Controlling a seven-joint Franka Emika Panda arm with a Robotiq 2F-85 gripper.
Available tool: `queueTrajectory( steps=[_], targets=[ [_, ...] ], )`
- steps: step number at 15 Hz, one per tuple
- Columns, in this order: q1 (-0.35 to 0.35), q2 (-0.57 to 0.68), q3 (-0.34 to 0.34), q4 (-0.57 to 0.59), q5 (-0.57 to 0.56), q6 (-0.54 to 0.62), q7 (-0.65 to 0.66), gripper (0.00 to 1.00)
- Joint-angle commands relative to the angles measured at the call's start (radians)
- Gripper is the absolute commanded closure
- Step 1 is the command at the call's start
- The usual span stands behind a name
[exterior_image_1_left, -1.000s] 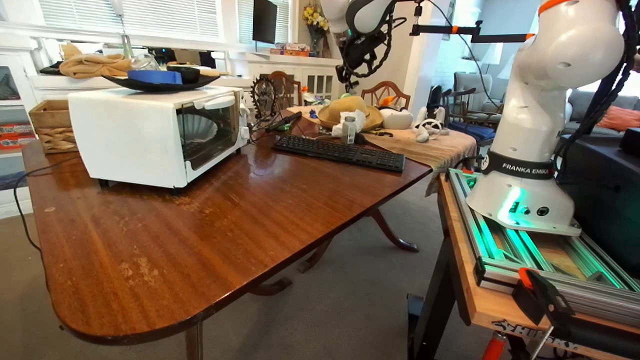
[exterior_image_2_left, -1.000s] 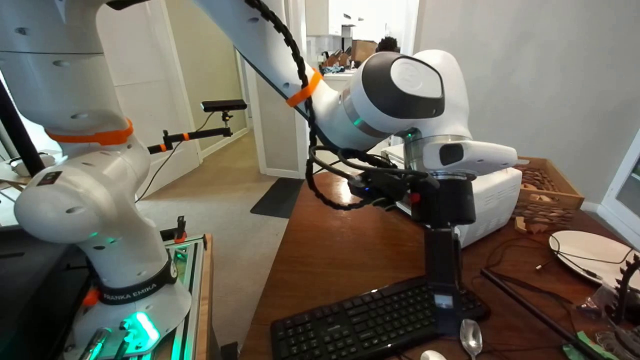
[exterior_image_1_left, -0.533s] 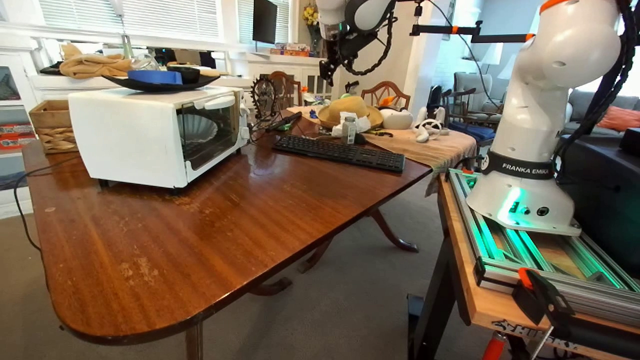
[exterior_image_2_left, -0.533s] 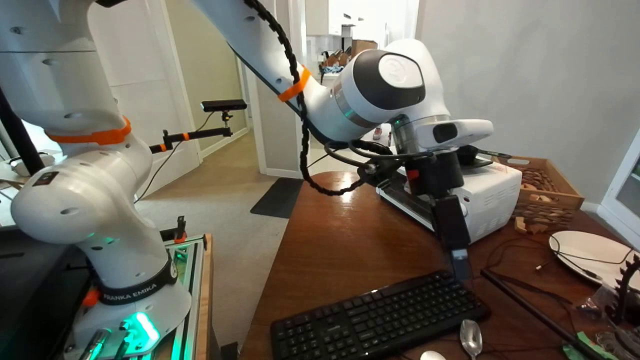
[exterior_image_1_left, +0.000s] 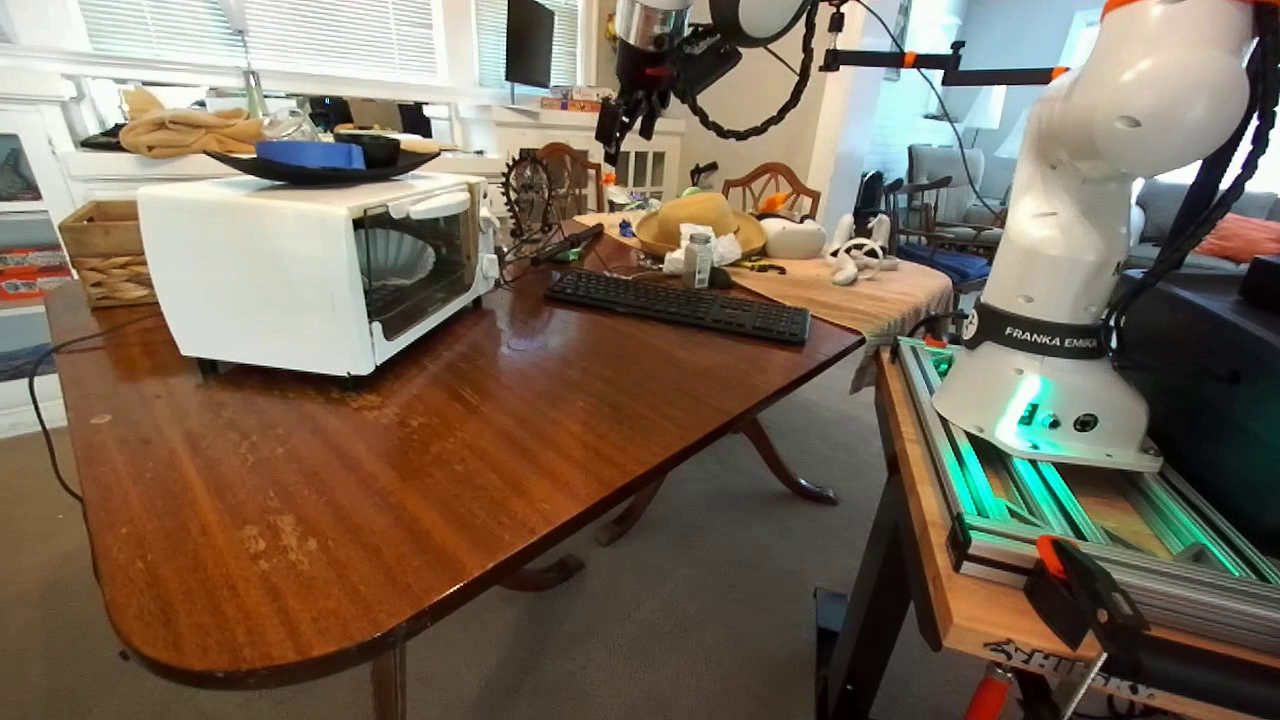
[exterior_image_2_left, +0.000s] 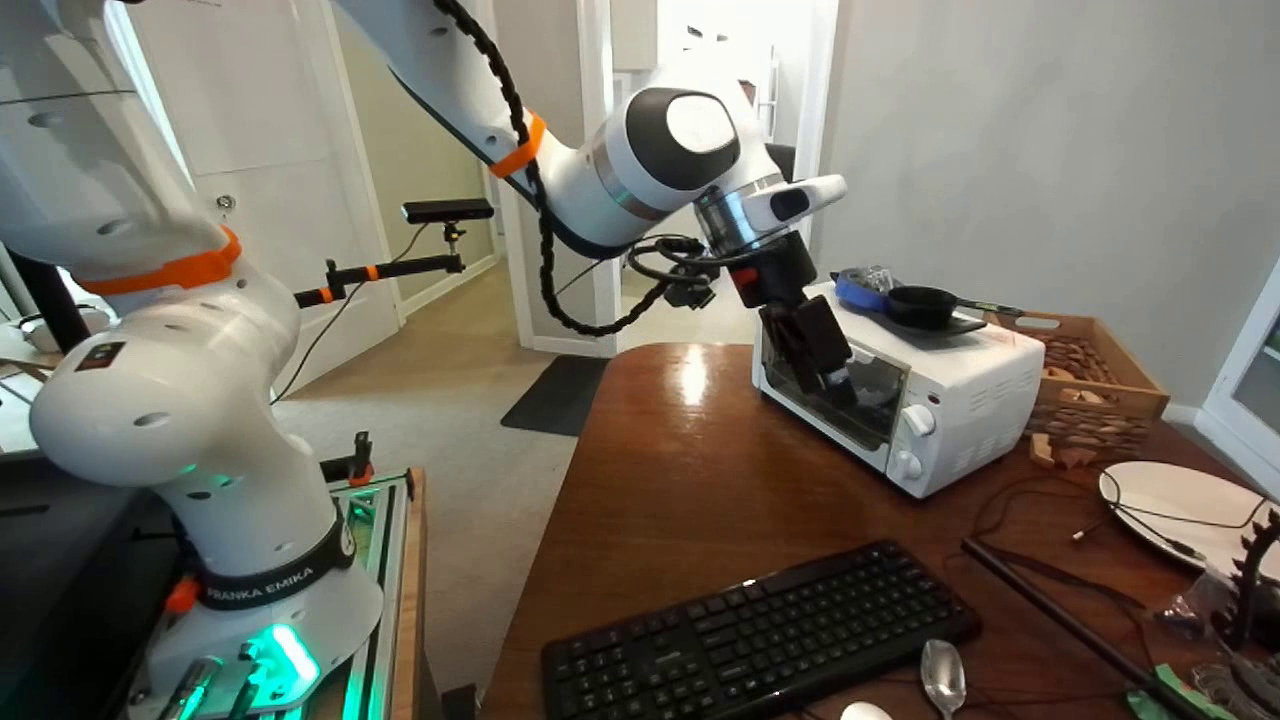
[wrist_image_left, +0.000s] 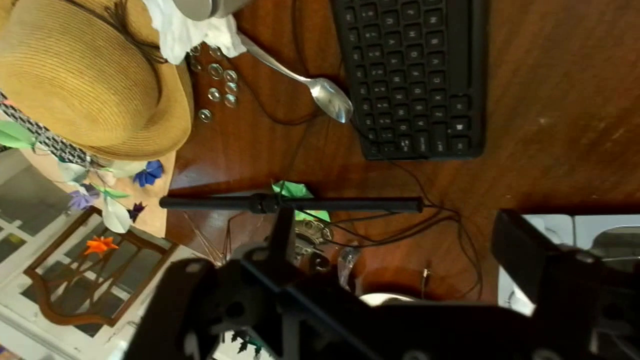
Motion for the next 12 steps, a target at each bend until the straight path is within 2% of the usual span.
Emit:
queueTrajectory(
  steps=[1,4,5,8,12],
  targets=[
    [-0.022,-0.013,0.026,-0.011,0.013,0.009,-0.013,0.00],
    [-0.025,-0.025,0.025,-0.022,0.017,0.019,-0.028,0.00],
    [-0.038,-0.024,0.044,-0.016,-0.021,-0.007,0.072,0.00],
    [-0.026,-0.023,0.095,-0.041,0.003,-0.007,0.296,0.00],
    [0.018,-0.041,0.173,-0.119,0.037,0.056,0.597,0.00]
  ],
)
